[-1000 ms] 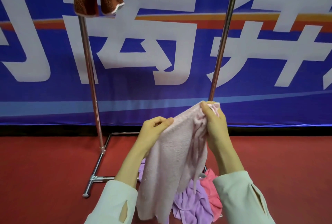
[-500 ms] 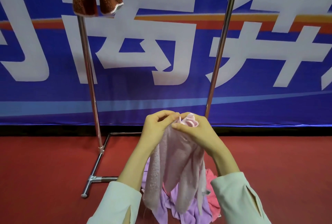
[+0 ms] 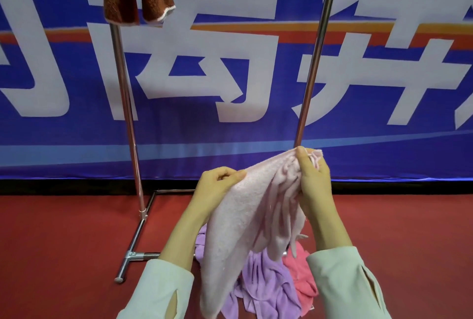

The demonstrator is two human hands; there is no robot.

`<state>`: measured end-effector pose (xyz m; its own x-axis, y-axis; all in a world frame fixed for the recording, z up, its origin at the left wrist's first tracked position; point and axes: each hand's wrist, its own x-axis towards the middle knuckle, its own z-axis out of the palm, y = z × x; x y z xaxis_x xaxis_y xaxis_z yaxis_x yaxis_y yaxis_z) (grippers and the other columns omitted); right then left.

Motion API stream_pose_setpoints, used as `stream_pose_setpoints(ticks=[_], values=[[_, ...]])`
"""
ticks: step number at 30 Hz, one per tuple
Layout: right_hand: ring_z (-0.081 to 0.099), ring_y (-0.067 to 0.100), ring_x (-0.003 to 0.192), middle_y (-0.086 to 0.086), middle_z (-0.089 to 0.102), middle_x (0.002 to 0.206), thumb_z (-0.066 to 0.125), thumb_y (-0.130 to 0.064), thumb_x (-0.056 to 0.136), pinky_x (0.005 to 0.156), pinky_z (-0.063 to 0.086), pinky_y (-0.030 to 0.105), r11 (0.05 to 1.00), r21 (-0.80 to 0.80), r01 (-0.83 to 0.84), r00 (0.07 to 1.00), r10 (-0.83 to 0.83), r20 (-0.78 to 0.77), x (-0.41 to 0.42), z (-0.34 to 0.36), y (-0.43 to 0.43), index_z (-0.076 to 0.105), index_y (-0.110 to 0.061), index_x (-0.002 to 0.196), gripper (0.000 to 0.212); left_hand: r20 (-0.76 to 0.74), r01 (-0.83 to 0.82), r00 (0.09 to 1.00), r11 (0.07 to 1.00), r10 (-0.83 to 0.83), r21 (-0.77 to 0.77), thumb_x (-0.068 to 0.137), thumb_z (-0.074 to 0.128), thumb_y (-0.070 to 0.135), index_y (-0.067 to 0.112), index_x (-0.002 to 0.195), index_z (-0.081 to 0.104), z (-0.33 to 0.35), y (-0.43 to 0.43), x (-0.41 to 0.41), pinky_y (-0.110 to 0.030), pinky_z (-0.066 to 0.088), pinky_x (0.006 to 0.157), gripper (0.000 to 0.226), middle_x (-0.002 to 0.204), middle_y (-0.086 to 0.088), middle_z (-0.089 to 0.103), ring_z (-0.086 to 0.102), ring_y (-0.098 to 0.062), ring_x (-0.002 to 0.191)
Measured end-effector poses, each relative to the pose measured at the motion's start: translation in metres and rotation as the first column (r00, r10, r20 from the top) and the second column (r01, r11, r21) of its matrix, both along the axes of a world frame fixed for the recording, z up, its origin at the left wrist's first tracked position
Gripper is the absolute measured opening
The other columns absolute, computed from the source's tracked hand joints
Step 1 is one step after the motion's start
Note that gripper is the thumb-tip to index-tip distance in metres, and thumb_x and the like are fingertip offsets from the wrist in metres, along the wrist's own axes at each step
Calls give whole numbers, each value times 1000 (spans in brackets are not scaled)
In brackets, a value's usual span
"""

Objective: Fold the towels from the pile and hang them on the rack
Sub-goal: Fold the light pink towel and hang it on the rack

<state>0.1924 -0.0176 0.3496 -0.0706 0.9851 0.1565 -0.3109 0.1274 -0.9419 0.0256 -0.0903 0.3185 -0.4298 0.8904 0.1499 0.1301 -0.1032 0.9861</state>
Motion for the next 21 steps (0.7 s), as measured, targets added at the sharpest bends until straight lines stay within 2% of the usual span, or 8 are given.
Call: stream_pose_setpoints(ticks=[3,6,8,10,13,15,18,21], values=[[44,10,59,-2,42,65,64,-18,90,61,41,27,1000,5,-19,1000,19,8,2,0,-1,46,-16,78,22,40,-49,998,996,46,72,83,71,23,11,81,74,5,0,4,-21,46,77,13,80,1,70,59,-6,75],[53,6,61,-4,54,72,78,-21,79,61,45,21,988,106,-115,976,92,196,1,5,-8,53,-15,88,27,71,-37,997,992,29,121,85,69,20,14,85,76,11,1,12,-24,49,83,8,87,1,74,64,-6,81],[62,5,67,-4,64,78,83,-20,74,63,51,20,961,74,-265,917,228,327,-2,5,-13,60,-17,100,35,72,-36,997,988,26,148,86,69,19,16,83,76,14,1,15,-24,49,83,8,86,1,74,64,-6,81],[66,8,76,-1,70,85,86,-22,69,71,56,24,919,45,-392,826,330,457,-5,2,-17,64,-19,105,42,76,-32,997,986,20,162,86,68,19,16,81,75,15,0,17,-24,50,82,10,83,3,74,64,-6,81],[66,11,76,2,70,83,82,-25,75,75,54,31,880,51,-471,738,362,569,-9,-3,-20,69,-17,93,23,76,1,997,988,-13,157,85,68,17,13,79,74,16,0,20,-24,51,79,10,79,3,73,64,-6,78],[62,13,73,4,67,75,74,-25,82,74,53,38,905,75,-419,757,302,579,-10,-5,-17,68,-14,81,13,69,14,997,989,-24,145,84,70,18,11,80,74,16,0,21,-26,51,78,9,80,0,72,62,-9,77],[59,17,71,3,62,70,69,-25,83,72,51,41,964,102,-245,831,155,534,-11,-5,-11,62,-11,74,18,31,-8,1000,994,5,108,82,74,22,12,81,73,13,1,17,-20,49,69,10,73,4,68,58,-6,70],[55,19,71,6,57,73,68,-19,85,68,47,33,995,71,-71,933,41,357,-7,-1,-8,60,2,84,23,-30,-43,998,996,46,82,78,77,21,11,77,72,11,0,11,-16,42,60,12,66,7,64,52,-4,62]])
